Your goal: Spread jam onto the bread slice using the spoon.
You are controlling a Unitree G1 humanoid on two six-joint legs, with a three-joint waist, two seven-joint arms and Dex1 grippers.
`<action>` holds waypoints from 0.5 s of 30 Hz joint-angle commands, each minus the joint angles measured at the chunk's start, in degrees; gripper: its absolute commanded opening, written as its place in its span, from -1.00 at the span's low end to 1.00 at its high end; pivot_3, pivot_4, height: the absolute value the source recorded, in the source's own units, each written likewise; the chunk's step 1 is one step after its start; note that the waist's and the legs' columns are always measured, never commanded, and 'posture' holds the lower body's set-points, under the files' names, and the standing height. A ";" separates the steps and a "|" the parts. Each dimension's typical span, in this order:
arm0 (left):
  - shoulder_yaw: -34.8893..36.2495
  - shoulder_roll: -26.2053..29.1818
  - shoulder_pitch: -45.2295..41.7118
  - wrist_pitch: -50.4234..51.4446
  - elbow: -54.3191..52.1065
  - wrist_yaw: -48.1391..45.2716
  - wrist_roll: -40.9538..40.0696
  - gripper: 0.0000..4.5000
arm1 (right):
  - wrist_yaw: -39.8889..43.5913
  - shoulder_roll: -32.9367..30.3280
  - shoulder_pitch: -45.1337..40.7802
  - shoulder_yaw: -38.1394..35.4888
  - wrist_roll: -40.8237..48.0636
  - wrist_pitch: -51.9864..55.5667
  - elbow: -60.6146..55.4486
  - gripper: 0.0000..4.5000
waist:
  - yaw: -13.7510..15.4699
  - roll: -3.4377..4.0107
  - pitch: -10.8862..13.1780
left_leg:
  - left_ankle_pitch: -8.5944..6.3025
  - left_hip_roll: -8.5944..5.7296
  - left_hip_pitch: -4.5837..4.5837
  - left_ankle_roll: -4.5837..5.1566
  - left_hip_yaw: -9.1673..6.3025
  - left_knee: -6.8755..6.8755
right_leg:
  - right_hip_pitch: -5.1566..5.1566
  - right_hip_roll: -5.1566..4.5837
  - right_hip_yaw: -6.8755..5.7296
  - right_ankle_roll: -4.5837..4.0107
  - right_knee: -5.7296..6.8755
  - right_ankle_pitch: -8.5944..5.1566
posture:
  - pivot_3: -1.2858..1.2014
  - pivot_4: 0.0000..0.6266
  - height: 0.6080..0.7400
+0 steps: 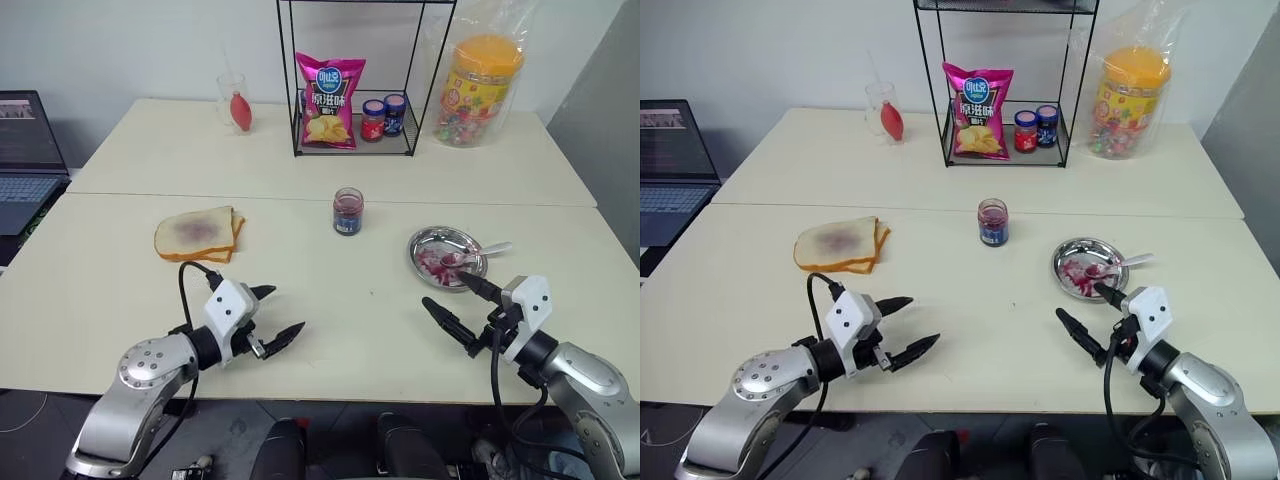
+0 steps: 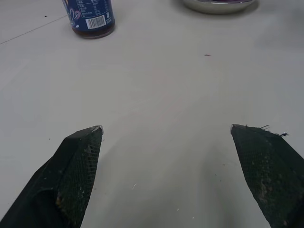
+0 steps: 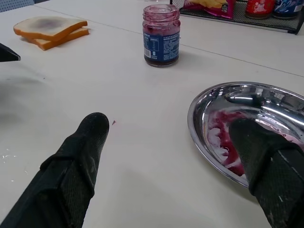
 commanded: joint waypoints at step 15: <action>0.36 0.53 -0.81 -4.68 -1.03 -0.56 1.18 1.00 | 1.30 -0.03 2.29 3.37 -3.96 -4.13 -0.96 0.99 | 0.04 0.00 0.00 | 0.00 0.00 0.00 0.00 0.02 0.00 | 0.00 -0.01 0.02 -0.01 0.00 0.00 | 0.03 -0.52 1.00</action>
